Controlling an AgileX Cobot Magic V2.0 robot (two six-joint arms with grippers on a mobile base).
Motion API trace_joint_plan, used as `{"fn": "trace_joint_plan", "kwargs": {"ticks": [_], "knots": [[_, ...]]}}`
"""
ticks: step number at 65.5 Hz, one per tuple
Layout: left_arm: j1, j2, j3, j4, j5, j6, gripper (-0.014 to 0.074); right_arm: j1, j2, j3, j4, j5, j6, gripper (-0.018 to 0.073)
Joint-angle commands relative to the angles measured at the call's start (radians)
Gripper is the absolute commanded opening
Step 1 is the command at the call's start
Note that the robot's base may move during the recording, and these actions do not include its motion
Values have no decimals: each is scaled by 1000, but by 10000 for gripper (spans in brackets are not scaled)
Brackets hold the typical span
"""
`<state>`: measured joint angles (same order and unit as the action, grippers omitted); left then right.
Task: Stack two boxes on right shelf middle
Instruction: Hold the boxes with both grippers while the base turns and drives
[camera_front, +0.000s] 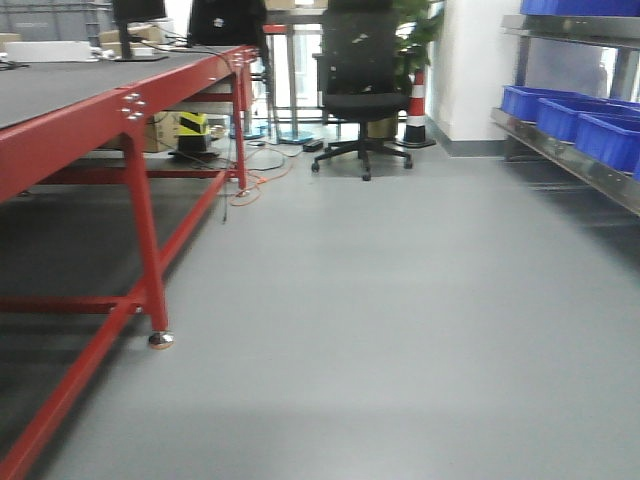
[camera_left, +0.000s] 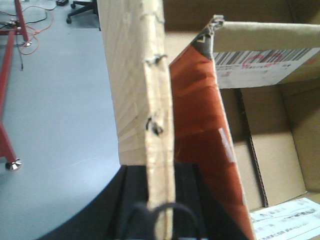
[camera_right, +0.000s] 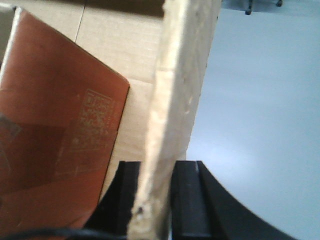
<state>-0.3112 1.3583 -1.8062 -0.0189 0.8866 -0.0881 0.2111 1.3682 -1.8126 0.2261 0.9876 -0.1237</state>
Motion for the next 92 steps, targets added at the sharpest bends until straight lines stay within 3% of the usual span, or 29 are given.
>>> {"fn": "trace_joint_plan", "kwargs": {"ticks": [1,92], "knots": [[4,-13,-12,26,-68,7,-111,-6,-12,-12,-30,-38,-16,-152],[4,-13,-12,26,-68,7,-111,-6,-12,-12,-30,-38,-16,-152]]}}
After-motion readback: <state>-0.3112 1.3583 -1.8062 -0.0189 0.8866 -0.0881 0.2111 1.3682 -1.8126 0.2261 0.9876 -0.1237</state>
